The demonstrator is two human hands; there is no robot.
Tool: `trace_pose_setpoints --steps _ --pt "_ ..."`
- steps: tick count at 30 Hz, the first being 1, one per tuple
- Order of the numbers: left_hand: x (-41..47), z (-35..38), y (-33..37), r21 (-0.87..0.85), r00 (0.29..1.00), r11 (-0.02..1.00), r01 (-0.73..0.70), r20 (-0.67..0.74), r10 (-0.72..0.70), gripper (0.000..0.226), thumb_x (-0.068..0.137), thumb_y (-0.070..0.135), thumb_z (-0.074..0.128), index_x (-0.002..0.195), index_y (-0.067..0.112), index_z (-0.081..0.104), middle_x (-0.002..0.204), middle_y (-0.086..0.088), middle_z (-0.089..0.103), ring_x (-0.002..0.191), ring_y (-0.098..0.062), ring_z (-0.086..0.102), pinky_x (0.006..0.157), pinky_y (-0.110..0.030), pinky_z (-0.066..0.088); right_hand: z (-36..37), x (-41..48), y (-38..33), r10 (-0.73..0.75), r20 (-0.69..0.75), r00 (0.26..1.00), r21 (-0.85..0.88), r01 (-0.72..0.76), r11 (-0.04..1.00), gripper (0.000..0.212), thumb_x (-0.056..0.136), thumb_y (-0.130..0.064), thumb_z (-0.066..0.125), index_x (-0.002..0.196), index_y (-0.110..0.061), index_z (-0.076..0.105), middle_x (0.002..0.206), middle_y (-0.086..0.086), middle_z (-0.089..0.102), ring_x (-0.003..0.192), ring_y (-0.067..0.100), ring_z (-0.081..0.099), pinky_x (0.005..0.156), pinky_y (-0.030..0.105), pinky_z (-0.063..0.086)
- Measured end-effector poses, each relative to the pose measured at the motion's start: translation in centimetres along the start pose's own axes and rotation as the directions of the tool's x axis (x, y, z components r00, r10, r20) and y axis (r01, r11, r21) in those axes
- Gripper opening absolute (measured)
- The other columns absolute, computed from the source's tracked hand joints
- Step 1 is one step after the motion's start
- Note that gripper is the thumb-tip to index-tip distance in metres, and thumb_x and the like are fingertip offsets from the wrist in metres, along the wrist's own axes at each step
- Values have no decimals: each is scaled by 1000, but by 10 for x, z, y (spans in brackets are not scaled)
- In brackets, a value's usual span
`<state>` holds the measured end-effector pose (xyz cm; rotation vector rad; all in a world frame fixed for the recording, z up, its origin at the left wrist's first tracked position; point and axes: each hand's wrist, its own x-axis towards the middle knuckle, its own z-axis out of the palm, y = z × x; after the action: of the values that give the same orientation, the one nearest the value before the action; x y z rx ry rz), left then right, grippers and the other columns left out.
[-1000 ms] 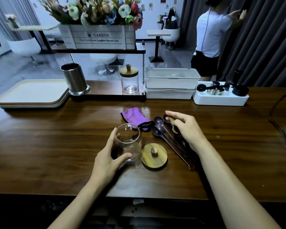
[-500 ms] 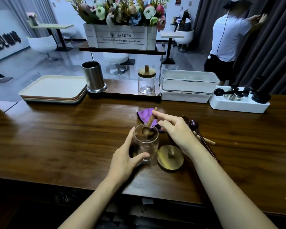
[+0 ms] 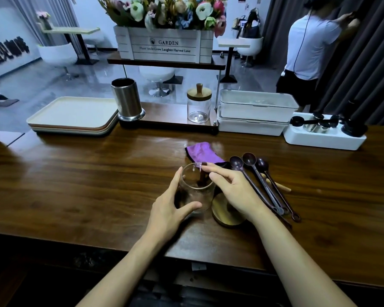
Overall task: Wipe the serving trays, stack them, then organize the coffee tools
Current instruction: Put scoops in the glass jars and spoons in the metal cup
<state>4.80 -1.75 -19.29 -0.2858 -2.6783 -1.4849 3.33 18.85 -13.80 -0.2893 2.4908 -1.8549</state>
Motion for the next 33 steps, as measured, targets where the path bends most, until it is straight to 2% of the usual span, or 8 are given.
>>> trace_pose_setpoints --steps 4,9,14,19,23,28,31,33 --pt "0 0 0 1 1000 1000 1 -4 -1 108 73 52 85 153 62 14 147 24 53 136 0 47 104 -18 40 -12 -14 2 25 -77 997 55 -21 998 30 101 -15 56 124 -25 72 125 -15 69 124 -2 57 111 36 44" --pt "0 1 1 -10 1000 1000 1 0 -1 107 72 56 83 154 60 15 148 22 53 138 -3 48 108 -25 42 -36 -42 14 84 -168 982 -190 -116 975 30 97 -21 64 122 -36 70 114 -17 70 102 -7 60 86 7 43" --pt "-1 1 1 -3 1000 1000 5 -1 -5 107 74 50 85 153 62 15 145 19 57 135 -5 51 107 -27 42 -35 -59 33 178 -131 975 -281 -209 937 37 88 -46 72 124 -45 68 133 -19 63 127 -4 52 113 30 39" --pt "-2 2 3 -4 1000 1000 10 -9 -10 108 74 45 87 153 63 14 141 18 60 132 -4 53 104 -24 42 -31 -64 35 201 -87 976 -293 -218 931 41 85 -45 75 123 -53 65 144 -10 55 134 -3 45 104 21 28" --pt "-2 2 3 -1 1000 1000 11 -17 -11 107 75 44 87 152 64 15 142 19 59 131 -2 51 98 -17 39 -30 -64 34 171 -130 977 -256 -199 946 32 87 -37 75 117 -48 71 136 -13 62 123 -11 47 101 18 32" --pt "-1 2 3 -10 1000 1000 14 -14 -14 108 73 48 87 153 62 16 147 22 52 134 -2 48 99 -14 36 -44 -52 14 33 -275 961 -181 -85 980 21 88 -29 75 105 -42 76 96 -26 73 99 -10 65 91 18 51" --pt "-1 2 3 -18 1000 1000 19 -6 -19 108 72 49 87 153 62 16 145 28 50 134 -1 48 99 -11 35 -48 -32 -11 -66 -326 943 -171 10 985 20 88 -25 74 107 -31 78 96 -24 74 98 -9 65 83 9 46" --pt "-2 1 4 -27 1000 999 22 -2 -22 109 71 51 86 153 62 16 146 28 50 135 0 48 101 -13 36 -41 -18 -24 -115 -309 944 -176 62 982 22 88 -26 74 110 -28 78 101 -20 75 101 -7 65 87 11 46"
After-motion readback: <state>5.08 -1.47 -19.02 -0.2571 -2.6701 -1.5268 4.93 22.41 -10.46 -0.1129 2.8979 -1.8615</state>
